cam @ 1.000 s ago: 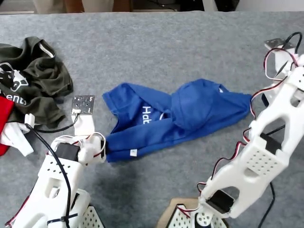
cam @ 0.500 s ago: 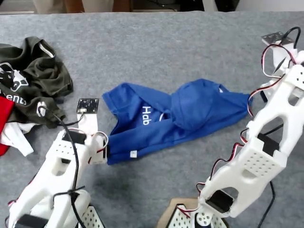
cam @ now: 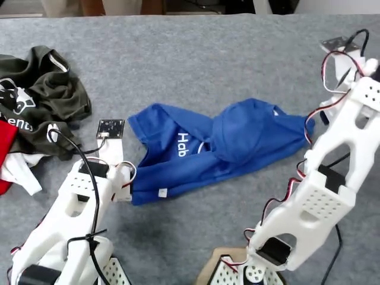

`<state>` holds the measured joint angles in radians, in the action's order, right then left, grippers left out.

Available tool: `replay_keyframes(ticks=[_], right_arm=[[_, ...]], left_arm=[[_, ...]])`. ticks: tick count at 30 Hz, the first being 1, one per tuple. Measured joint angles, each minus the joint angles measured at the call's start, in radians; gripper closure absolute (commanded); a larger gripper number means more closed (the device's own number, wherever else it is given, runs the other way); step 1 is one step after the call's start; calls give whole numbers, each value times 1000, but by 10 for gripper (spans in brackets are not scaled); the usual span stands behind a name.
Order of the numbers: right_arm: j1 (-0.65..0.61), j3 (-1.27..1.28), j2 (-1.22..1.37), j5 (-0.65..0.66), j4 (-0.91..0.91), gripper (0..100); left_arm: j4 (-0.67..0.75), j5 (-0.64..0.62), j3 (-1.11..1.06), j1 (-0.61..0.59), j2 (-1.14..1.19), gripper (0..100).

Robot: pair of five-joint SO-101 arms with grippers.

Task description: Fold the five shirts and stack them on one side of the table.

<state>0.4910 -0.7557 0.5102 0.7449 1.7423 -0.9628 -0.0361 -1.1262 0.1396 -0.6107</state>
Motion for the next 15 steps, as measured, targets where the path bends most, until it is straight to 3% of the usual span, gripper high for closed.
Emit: replay_keyframes(ticks=[7,15], right_arm=[[-115,-97,-77,-35,15,663],[-374,-103,-20,-92,15,659]], left_arm=[[-132,0,150,0,-25,982],[-161,0,176,0,-25,982]])
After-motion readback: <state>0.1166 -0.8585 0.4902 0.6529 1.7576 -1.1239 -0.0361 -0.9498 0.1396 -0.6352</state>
